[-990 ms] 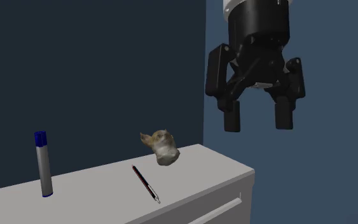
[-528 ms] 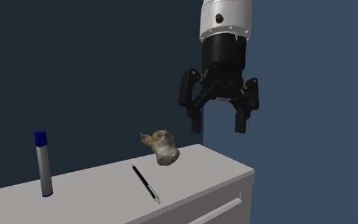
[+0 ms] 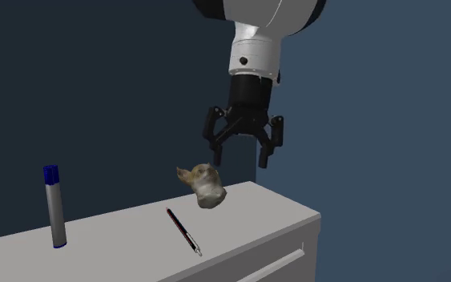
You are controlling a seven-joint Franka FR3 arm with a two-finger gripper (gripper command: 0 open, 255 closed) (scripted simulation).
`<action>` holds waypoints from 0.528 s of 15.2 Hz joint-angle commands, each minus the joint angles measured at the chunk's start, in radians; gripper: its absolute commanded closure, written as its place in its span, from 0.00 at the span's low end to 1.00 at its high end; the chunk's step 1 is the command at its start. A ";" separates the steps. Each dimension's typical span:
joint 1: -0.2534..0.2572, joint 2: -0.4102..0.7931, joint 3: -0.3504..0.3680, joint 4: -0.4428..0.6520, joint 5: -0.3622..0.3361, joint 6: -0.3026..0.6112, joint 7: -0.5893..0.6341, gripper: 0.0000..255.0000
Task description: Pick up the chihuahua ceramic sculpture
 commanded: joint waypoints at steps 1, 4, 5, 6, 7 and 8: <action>0.003 0.068 0.001 0.054 0.015 0.039 0.005 0.00; 0.007 0.162 0.003 0.130 0.037 0.093 0.012 0.00; 0.008 0.193 0.004 0.158 0.044 0.109 0.015 0.00; 0.009 0.225 0.004 0.187 0.051 0.123 0.017 0.00; 0.010 0.256 0.005 0.217 0.058 0.137 0.019 0.00; 0.011 0.288 0.005 0.248 0.064 0.149 0.021 0.00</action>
